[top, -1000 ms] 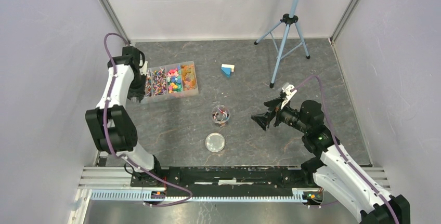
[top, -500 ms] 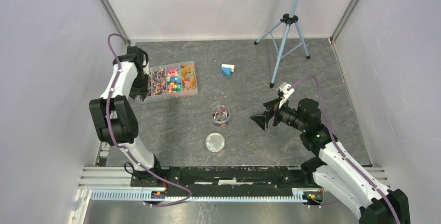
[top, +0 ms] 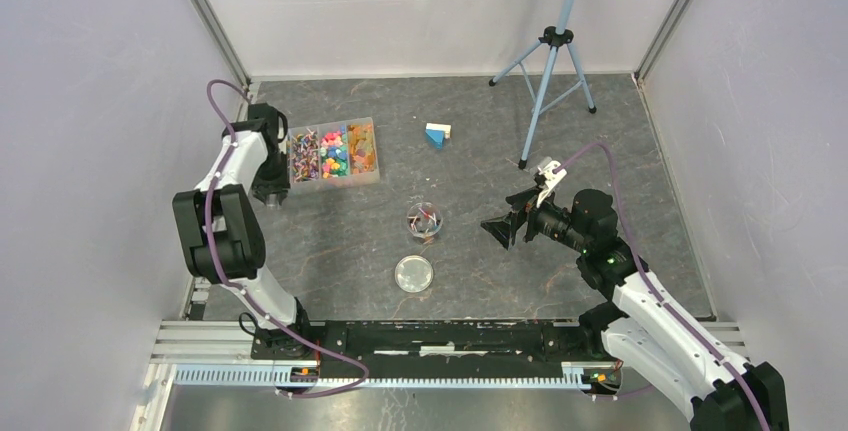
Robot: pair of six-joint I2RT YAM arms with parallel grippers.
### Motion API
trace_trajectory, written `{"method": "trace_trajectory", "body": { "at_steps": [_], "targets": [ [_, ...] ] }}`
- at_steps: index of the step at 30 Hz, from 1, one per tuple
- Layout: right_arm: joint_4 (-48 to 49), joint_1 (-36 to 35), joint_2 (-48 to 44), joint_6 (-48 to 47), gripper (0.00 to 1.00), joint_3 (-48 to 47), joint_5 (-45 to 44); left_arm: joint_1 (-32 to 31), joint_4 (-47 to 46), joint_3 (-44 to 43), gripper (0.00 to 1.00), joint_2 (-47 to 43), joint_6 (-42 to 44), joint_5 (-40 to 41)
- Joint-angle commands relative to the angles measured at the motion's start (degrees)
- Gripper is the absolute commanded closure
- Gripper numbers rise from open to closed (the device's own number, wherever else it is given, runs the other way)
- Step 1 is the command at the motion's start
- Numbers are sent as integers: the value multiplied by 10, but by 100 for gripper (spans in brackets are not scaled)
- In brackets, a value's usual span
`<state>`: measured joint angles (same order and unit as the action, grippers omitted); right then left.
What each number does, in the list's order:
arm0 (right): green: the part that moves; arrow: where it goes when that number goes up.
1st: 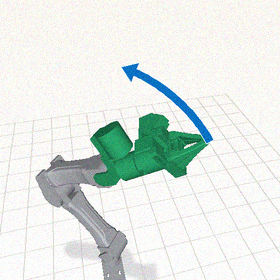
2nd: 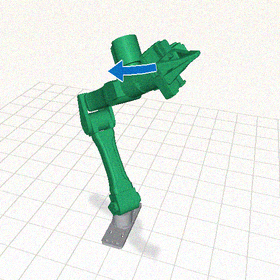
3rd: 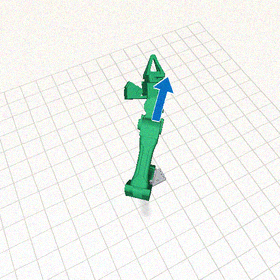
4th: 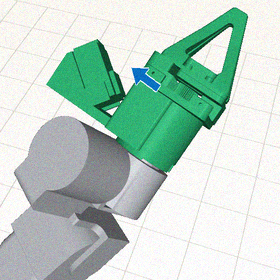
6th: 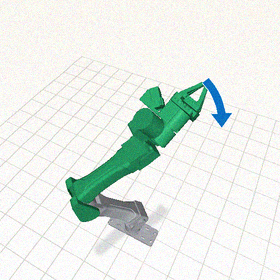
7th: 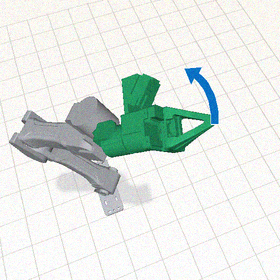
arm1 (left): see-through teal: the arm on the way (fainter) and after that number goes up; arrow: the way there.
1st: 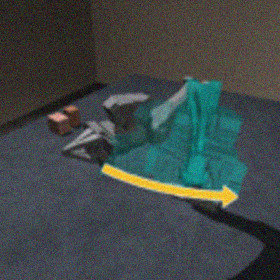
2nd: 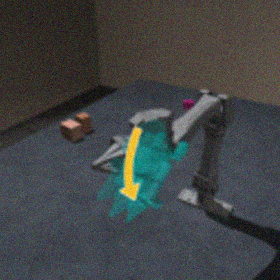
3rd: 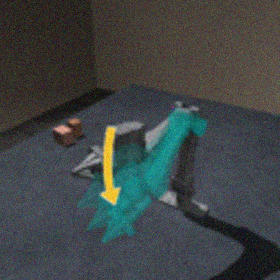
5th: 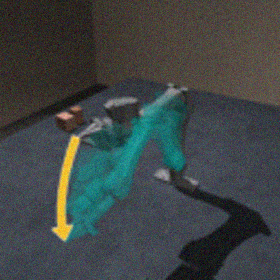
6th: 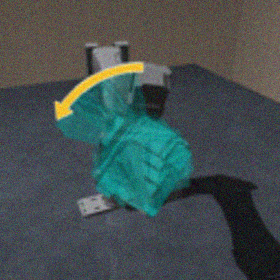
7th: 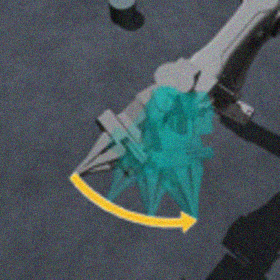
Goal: Pack the candies
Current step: Scoop the fake candies from the storage box.
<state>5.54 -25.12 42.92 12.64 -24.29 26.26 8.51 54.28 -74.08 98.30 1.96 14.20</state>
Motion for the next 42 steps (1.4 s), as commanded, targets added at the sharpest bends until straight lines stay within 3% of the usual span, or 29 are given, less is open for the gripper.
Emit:
{"method": "trace_trajectory", "body": {
  "at_steps": [1, 6, 14, 42],
  "targets": [
    [19, -3, -8, 4, 2, -1, -10, 10, -44, -22, 98, -46, -42, -12],
    [22, -3, -9, 9, 2, 1, -11, 15, -33, -42, 98, -43, -39, -2],
    [21, -2, -11, 10, 2, 1, -10, 27, -47, 2, 98, -38, -31, -2],
    [7, -3, -29, 10, 2, -11, -18, 27, -175, 176, 98, -198, 1, -43]
  ]
}}
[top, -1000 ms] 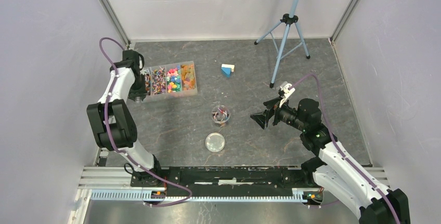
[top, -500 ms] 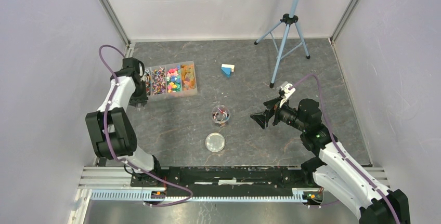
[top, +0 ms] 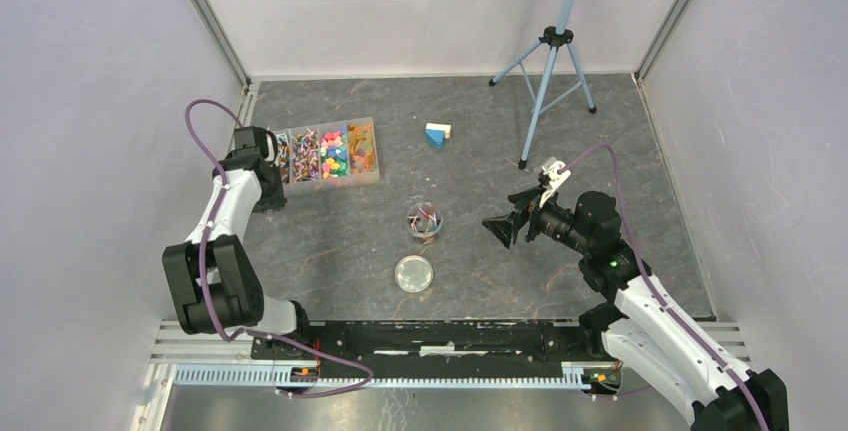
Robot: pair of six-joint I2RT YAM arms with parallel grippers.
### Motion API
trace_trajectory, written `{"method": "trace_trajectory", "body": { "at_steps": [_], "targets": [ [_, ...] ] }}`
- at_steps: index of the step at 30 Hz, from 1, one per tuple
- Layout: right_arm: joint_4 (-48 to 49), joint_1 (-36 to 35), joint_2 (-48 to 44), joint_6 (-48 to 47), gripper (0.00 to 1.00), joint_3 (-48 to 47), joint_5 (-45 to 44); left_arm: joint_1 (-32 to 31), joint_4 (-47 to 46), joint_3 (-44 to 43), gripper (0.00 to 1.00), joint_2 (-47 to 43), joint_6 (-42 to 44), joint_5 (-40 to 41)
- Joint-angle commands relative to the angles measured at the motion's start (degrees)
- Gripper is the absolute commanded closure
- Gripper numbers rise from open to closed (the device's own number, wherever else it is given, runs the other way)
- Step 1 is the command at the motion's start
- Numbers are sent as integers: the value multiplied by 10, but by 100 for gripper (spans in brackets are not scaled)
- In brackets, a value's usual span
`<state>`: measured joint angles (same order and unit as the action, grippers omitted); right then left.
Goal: Pack the candies
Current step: Scoop the fake candies from the storage box, then place the fake candies in the packing bottle.
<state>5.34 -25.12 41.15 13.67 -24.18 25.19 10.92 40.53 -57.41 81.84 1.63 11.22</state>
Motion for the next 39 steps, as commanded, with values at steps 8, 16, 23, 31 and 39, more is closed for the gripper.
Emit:
{"method": "trace_trajectory", "body": {
  "at_steps": [8, 16, 23, 31, 39],
  "targets": [
    [11, -2, -14, 3, 2, -10, -9, 4, -70, 46, 98, -73, 5, -42],
    [9, -2, -14, 4, 2, -12, -7, 2, -107, 70, 98, -162, 14, -91],
    [1, -3, -3, 15, 2, -32, -3, -15, -97, 54, 98, -218, 10, -110],
    [-52, -3, -4, -16, 2, -53, -40, -126, 18, -10, 98, -213, 1, -106],
    [-16, -3, 10, 58, 10, -60, -23, -323, 97, -43, 98, -196, -70, -130]
  ]
}}
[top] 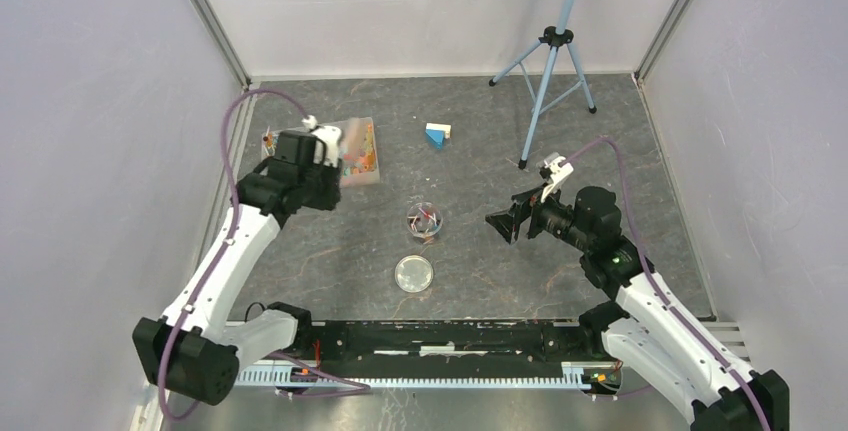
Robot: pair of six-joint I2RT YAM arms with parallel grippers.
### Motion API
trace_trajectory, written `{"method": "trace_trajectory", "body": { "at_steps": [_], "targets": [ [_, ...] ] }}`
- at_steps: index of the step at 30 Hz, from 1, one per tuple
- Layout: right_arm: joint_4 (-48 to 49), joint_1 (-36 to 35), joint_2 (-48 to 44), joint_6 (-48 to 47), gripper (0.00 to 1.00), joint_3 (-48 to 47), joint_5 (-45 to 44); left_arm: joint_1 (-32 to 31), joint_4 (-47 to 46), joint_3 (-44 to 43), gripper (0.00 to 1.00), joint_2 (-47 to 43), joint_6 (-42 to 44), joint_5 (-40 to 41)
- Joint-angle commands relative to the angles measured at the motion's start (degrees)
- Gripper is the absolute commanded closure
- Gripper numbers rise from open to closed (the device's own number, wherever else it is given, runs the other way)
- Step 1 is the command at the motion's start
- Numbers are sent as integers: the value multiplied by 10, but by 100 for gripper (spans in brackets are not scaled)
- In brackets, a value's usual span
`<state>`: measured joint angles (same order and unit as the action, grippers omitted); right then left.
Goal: Pack the candies
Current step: Place the fake candies in the packing bottle.
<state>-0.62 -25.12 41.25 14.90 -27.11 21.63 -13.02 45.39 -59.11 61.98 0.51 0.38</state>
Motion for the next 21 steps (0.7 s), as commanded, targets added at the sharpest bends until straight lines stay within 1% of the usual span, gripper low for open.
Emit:
{"method": "trace_trajectory", "body": {
  "at_steps": [1, 3, 6, 10, 12, 14, 18, 21],
  "targets": [
    [57, -3, 15, 60, 13, -30, 19, -108, 52, -29, 98, 5, -79, -8],
    [89, -4, 26, 93, 22, -30, 25, -159, 66, -39, 98, 15, -126, 31],
    [148, -28, 51, 125, 37, -27, 29, -219, 101, -62, 98, 43, -178, 53],
    [162, -79, 105, 134, 62, -61, -5, -298, 120, -72, 98, 70, -207, 57],
    [204, -98, 127, 158, 74, -58, -10, -323, 119, -69, 98, 71, -221, 57],
    [248, -116, 151, 186, 83, -57, -14, -339, 110, -59, 98, 71, -233, 37],
    [294, -149, 206, 209, 86, -69, -34, -357, 107, -41, 98, 74, -254, 4],
    [303, -171, 246, 208, 87, -82, -43, -370, 107, -23, 98, 63, -266, 10]
  ]
}}
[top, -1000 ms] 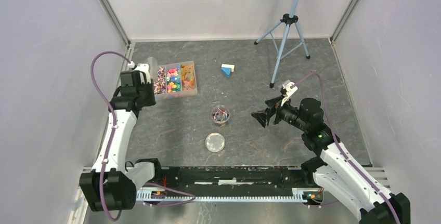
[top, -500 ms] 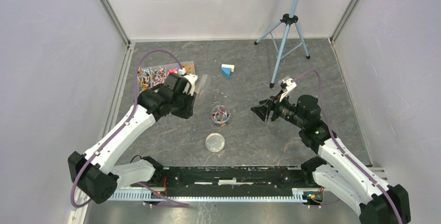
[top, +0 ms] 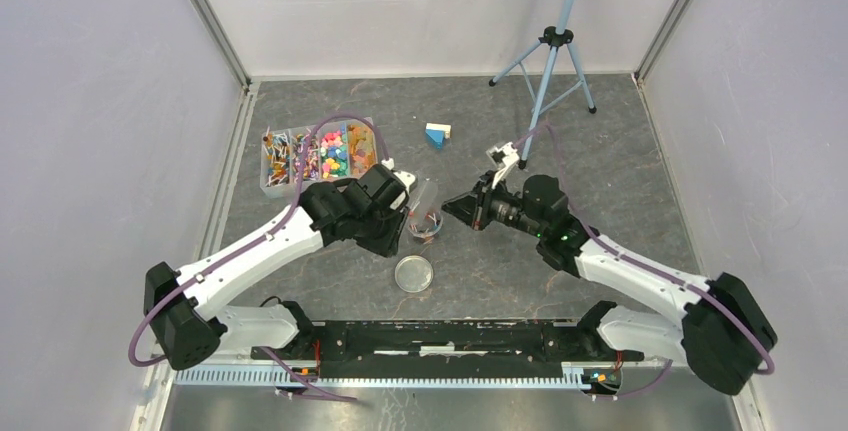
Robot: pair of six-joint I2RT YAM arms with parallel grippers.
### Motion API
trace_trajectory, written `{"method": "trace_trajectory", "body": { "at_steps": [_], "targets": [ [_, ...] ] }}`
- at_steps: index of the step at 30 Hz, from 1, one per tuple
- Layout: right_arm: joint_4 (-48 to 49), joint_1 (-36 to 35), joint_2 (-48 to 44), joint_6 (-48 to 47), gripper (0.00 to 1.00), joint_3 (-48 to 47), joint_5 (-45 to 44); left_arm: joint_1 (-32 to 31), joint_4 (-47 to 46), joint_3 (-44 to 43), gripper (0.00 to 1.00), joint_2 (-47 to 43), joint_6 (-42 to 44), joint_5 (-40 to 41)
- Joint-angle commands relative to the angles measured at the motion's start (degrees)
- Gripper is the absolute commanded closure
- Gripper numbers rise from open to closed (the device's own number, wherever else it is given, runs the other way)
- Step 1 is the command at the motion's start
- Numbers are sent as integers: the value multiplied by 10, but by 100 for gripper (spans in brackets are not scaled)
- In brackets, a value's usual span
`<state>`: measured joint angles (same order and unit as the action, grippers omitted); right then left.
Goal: Pack the candies
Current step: Place the fake candies in the packing bottle.
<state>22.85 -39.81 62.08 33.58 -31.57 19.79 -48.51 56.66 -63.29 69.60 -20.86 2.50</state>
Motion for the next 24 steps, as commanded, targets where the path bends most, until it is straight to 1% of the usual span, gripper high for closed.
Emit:
{"method": "trace_trajectory", "body": {
  "at_steps": [1, 7, 10, 19, 24],
  "targets": [
    [71, -32, 49, 19, 88, -39, -31, -16, -7, 24, 98, -19, -56, -9],
    [78, -53, 99, 6, 88, -48, -62, -17, -7, 34, 98, -40, -51, -22],
    [77, -58, 121, 2, 87, -55, -66, -18, -5, 37, 98, -42, -53, -45],
    [88, -67, 173, 3, 87, -58, -69, -18, -7, 39, 98, -61, -51, -47],
    [89, -73, 183, 2, 88, -54, -73, -18, -11, 30, 98, -74, -50, -36]
  ]
}}
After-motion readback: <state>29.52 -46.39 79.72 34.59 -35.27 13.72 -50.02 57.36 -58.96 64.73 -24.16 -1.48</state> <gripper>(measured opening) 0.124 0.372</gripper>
